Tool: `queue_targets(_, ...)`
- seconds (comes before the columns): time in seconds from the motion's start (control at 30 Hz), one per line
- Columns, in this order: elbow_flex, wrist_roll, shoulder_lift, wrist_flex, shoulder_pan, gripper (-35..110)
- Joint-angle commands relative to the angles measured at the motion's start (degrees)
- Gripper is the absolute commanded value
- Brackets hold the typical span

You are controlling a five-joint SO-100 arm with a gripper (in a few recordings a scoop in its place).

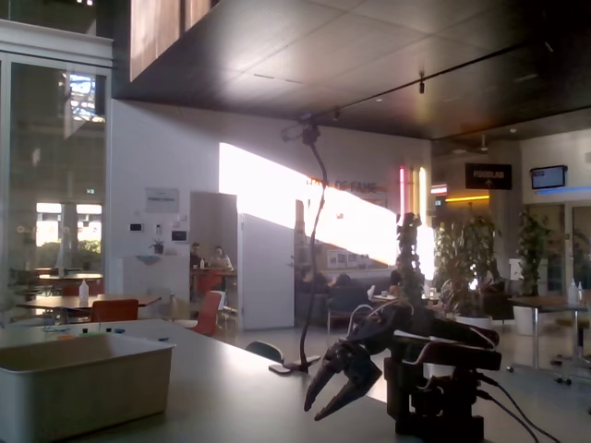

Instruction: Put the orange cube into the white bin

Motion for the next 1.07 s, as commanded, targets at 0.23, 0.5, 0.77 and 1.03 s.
queue_targets(0.23, 1.1, 1.4, 2.2, 0.1, 0.0, 8)
queue_targets(0.5, 1.4, 1.4, 2.2, 0.0, 0.0, -1)
queue_targets(0.77, 1.5, 0.9, 2.2, 0.0, 0.0, -3)
queue_targets(1.03, 1.7, 0.9, 2.2, 0.0, -0.4, -3)
